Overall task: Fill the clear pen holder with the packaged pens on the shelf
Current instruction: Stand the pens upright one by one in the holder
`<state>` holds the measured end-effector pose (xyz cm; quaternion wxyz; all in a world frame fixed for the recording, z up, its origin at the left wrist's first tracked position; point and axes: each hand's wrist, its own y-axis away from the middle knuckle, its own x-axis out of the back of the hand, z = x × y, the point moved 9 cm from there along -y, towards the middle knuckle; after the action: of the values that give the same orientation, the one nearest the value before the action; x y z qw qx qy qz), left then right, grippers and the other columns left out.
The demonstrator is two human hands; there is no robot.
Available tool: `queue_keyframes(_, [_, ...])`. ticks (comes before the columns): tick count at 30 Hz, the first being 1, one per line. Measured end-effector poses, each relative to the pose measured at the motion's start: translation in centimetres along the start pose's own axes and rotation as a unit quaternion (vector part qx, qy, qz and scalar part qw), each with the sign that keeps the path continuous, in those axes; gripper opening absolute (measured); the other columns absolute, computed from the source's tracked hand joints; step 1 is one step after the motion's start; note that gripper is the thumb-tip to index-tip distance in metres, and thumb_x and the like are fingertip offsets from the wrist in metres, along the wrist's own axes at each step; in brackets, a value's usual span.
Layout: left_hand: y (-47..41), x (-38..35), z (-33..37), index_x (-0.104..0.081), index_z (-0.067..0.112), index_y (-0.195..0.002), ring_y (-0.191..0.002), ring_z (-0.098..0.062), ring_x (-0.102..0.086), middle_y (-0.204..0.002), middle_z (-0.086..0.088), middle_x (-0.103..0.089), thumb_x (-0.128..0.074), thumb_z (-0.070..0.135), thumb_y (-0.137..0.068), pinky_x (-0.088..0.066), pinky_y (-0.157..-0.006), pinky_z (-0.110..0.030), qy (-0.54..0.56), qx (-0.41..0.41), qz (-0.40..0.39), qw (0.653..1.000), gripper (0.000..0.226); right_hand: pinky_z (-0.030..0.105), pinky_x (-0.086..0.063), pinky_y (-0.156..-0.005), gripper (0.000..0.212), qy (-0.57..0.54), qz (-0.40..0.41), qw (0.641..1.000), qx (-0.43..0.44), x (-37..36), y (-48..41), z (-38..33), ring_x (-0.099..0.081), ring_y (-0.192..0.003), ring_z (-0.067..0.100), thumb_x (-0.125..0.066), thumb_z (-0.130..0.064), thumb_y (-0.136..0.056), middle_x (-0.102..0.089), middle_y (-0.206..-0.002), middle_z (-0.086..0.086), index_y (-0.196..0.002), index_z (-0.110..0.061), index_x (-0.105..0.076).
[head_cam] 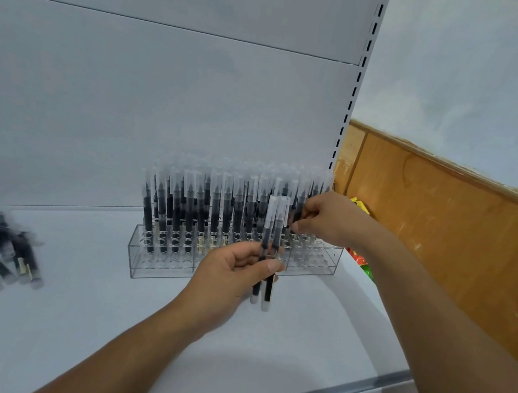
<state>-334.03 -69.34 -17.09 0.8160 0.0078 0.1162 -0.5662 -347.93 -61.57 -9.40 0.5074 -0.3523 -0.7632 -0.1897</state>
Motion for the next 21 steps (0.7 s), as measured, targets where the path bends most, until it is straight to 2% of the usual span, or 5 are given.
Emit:
queue_keyframes(5, [-0.1, 0.0, -0.1, -0.078, 0.019, -0.084, -0.084, -0.026, -0.065, -0.094, -0.018, -0.072, -0.073, 0.023, -0.067, -0.045, -0.092, -0.06, 0.011, 0.003, -0.003, 1.0, 0.019, 0.024, -0.041, -0.055, 0.027, -0.032, 0.017, 0.999, -0.011, -0.9, 0.2, 1.0, -0.049, -0.059, 0.011, -0.072, -0.033, -0.086, -0.056, -0.068, -0.001, -0.084, -0.007, -0.068])
queue_keyframes(9, [-0.2, 0.1, -0.2, -0.078, 0.017, -0.086, -0.083, -0.024, -0.065, -0.092, -0.016, -0.072, -0.074, 0.022, -0.067, -0.045, -0.093, -0.06, 0.02, 0.0, -0.001, 1.0, 0.021, 0.023, -0.041, -0.06, 0.022, -0.085, 0.056, 0.995, -0.008, -0.2, 1.9, 1.6, -0.051, -0.065, 0.007, -0.073, -0.033, -0.085, -0.057, -0.072, -0.008, -0.103, -0.02, -0.07])
queue_keyframes(12, [-0.3, 0.2, -0.3, -0.077, 0.014, -0.087, -0.081, -0.023, -0.064, -0.09, -0.015, -0.072, -0.075, 0.021, -0.065, -0.046, -0.087, -0.049, 0.034, 0.0, 0.006, 0.999, 0.023, 0.031, -0.052, -0.067, 0.01, -0.163, 0.105, 0.981, 0.019, 0.8, 3.9, 1.4, -0.06, -0.071, 0.013, -0.071, -0.033, -0.087, -0.068, -0.079, 0.0, -0.092, -0.025, -0.074])
queue_keyframes(17, [-0.2, 0.1, -0.1, -0.075, 0.009, -0.097, -0.078, -0.019, -0.064, -0.086, -0.011, -0.071, -0.072, 0.018, -0.071, -0.045, -0.077, -0.043, 0.012, -0.007, -0.008, 1.0, 0.028, 0.02, -0.045, -0.06, 0.008, -0.257, -0.058, 0.963, 0.064, -2.4, 5.2, -0.7, -0.054, -0.064, 0.002, -0.07, -0.039, -0.086, -0.066, -0.078, -0.012, -0.091, -0.033, -0.074])
queue_keyframes(21, [-0.1, -0.1, 0.0, -0.073, 0.005, -0.1, -0.07, -0.016, -0.06, -0.081, -0.009, -0.071, -0.069, 0.009, -0.08, -0.042, -0.061, -0.032, -0.007, -0.01, -0.01, 1.0, 0.021, 0.024, -0.043, -0.061, 0.006, -0.299, -0.061, 0.949, 0.075, -3.0, 5.0, -1.4, -0.054, -0.065, 0.004, -0.074, -0.033, -0.084, -0.063, -0.071, -0.011, -0.084, -0.028, -0.074])
